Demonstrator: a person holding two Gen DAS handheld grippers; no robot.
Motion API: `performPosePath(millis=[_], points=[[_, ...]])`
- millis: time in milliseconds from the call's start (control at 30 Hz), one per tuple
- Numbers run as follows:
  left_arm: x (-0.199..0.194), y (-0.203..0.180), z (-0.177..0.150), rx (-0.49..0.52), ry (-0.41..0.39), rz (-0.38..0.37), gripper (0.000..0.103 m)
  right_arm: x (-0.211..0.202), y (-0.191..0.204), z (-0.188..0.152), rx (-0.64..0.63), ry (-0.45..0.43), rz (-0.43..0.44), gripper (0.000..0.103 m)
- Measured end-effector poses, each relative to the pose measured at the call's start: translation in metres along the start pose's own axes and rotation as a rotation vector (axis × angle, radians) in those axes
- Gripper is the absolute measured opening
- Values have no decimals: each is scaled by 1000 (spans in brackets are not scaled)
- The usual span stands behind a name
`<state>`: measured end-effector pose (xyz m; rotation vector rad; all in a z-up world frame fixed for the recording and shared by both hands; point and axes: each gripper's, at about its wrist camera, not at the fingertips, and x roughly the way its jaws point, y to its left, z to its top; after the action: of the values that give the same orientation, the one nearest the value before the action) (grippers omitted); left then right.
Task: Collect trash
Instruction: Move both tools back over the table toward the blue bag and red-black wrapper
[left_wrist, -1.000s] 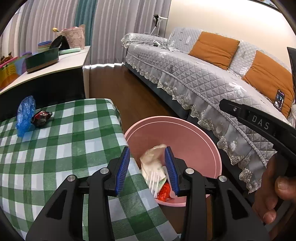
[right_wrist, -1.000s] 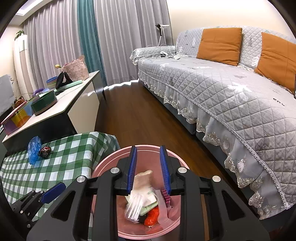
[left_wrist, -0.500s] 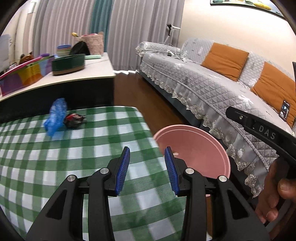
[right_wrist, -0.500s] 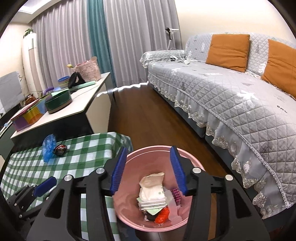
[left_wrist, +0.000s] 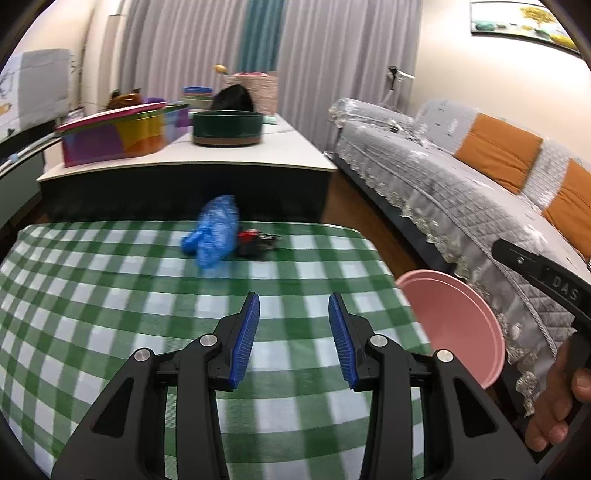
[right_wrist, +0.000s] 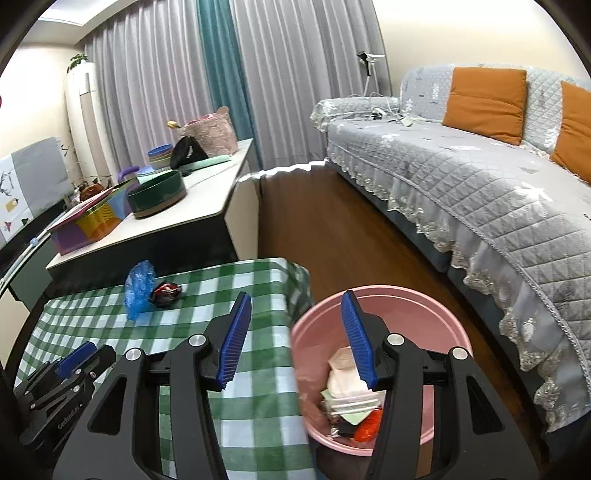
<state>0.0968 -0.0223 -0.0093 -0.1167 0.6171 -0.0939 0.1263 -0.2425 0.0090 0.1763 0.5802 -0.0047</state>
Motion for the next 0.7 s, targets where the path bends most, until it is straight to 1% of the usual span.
performPosePath(millis=[167, 367, 567, 700], points=[[4, 20, 0, -26, 6, 43, 38, 10, 13, -2, -11, 13, 29, 51], [14, 35, 6, -46, 6, 71, 38, 23, 24, -4, -4, 21, 62, 48], [29, 45, 12, -60, 1, 83, 38, 35, 34, -6, -8, 26, 89, 31], [41, 55, 17, -82, -3, 88, 38, 43, 37, -8, -9, 31, 98, 31]])
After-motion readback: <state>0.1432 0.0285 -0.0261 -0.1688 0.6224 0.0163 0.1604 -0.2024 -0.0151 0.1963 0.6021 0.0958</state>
